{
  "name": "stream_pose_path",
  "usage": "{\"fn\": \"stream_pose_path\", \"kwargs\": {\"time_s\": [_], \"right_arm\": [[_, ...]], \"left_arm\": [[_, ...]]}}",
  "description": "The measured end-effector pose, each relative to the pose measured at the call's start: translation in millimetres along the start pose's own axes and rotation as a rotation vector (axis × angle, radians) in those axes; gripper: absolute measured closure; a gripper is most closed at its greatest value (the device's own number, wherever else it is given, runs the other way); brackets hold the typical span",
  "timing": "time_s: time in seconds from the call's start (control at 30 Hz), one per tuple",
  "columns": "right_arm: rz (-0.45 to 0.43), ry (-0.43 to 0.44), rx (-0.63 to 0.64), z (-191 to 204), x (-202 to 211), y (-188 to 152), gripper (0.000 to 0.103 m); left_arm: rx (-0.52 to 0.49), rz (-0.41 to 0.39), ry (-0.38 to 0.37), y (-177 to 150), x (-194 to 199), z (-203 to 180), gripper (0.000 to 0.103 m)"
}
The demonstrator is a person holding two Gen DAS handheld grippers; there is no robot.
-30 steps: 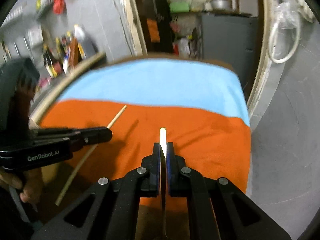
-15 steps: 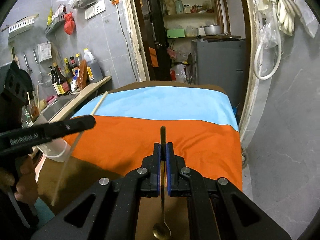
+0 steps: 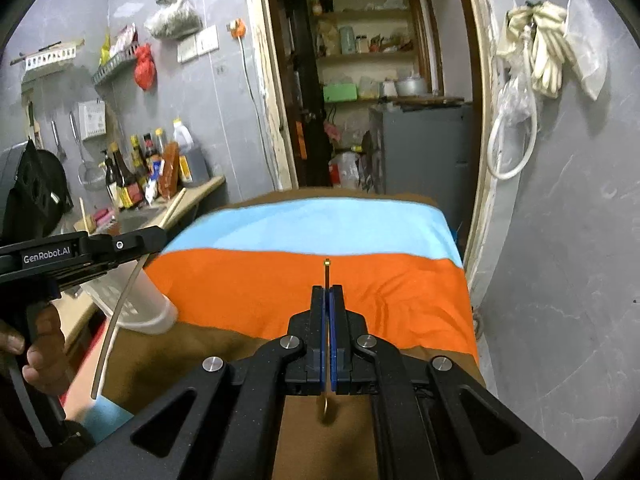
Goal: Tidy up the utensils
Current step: 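Lift and carry the chopstick and gold spoon toward the white caddy with both tools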
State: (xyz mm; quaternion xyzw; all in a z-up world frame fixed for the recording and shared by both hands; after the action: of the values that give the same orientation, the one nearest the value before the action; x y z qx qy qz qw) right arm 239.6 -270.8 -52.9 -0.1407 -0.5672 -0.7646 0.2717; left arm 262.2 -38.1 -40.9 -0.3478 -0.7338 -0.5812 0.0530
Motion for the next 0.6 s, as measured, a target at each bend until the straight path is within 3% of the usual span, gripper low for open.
{"fn": "stream_pose_path", "kwargs": {"time_s": [0.33, 0.6], "right_arm": [[-0.170, 0.058, 0.034, 71.8, 40.7, 28.1, 0.101], [-0.198, 0.139, 0.111, 149.3, 58.9, 44.2, 0.102]], "left_arm": [[0.016, -0.129, 0.074, 22.5, 85.3, 41.7, 0.098], [0.068, -0.274, 0.212, 43.7, 151.0, 103.9, 0.098]]}}
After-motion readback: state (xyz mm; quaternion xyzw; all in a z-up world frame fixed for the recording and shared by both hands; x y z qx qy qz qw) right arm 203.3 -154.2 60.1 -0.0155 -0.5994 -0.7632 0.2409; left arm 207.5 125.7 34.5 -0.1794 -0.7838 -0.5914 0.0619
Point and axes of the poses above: each gripper's, at about its wrist camera, not at the fingertips, and x roughly against the way its jaws point, z to its left, y to its top, the point moved 1 cm from there along -x, roughly the way its jaws point, and after that the axes turned 13 degrees about -x, right-handed, at the moved point
